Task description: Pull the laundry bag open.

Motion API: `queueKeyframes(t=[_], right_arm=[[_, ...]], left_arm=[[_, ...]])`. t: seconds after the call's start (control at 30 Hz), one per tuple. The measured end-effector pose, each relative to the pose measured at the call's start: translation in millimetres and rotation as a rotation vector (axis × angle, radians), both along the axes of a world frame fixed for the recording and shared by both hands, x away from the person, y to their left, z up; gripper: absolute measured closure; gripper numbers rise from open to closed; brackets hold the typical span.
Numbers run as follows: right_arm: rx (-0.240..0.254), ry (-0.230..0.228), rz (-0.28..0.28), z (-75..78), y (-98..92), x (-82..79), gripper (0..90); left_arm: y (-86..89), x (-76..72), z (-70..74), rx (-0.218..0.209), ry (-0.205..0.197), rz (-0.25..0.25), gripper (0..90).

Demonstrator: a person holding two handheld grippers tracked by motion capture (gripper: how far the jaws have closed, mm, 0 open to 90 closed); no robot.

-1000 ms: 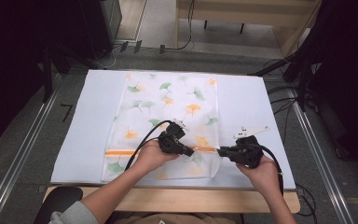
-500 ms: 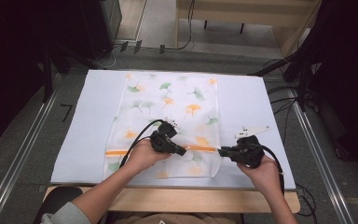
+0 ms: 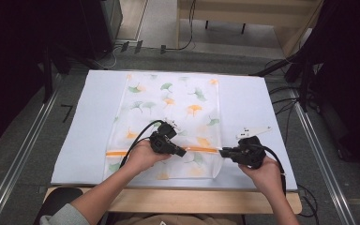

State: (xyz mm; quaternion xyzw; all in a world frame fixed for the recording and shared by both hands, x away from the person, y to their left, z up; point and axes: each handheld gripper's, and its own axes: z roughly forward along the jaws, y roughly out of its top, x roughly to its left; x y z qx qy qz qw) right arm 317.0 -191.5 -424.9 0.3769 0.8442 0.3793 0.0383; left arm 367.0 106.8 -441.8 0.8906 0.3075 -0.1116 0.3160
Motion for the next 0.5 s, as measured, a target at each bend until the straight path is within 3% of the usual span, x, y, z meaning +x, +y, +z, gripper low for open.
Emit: queueKeyframes(t=[0.33,0.5], right_arm=[[-0.001,0.0,0.001,0.0,0.0,0.0,85.4],[0.0,0.003,0.001,-0.2,-0.3,-0.2,85.3]], left_arm=[[16.1,1.3,2.6,0.013,0.004,0.018,90.0],[33.0,2.1,2.5,0.017,0.0,0.025,90.0]])
